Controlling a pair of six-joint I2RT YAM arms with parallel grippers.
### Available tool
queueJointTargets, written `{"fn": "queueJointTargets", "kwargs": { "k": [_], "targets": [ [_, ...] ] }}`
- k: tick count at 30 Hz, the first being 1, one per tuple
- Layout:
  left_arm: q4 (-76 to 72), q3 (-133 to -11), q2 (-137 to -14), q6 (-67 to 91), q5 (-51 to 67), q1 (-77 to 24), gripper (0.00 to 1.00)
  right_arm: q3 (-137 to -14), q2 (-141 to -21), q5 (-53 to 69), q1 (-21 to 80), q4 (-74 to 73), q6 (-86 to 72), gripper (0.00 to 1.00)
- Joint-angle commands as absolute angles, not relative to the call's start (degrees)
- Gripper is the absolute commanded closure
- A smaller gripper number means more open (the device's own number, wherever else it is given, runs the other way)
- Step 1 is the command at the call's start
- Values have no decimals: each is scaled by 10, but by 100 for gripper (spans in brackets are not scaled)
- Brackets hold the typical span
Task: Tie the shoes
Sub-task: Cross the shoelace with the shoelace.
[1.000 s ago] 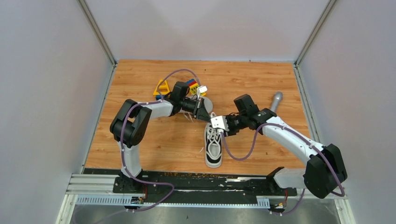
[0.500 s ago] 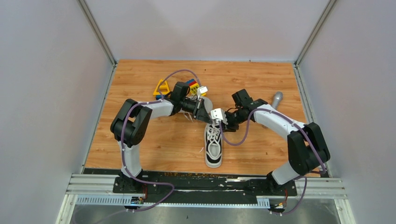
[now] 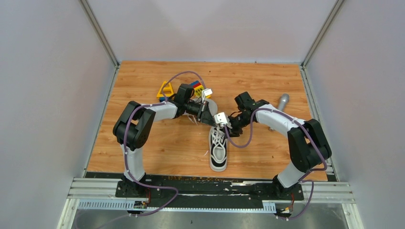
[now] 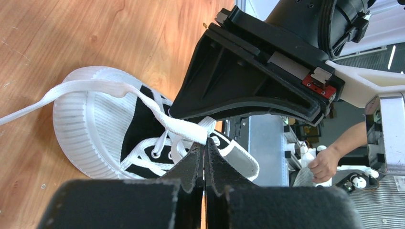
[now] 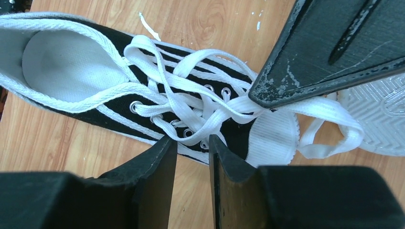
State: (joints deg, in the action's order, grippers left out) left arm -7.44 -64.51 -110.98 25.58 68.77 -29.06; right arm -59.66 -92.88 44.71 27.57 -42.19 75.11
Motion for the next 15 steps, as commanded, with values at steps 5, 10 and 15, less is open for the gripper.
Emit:
{"fn": "queueJointTargets", "kwargs": {
  "k": [5,10,15],
  "targets": [
    [-69,-664,-1106,240,703,-289,100,-622,-949,473,277,-434,766,77],
    [-68,-664,-1107,239,703,-289,100,-628,-954,480,277,-435,756,90],
    [-62,-666,-1106,234,703,-289,100,-626,-930,446,269,-447,749,100]
  ]
}}
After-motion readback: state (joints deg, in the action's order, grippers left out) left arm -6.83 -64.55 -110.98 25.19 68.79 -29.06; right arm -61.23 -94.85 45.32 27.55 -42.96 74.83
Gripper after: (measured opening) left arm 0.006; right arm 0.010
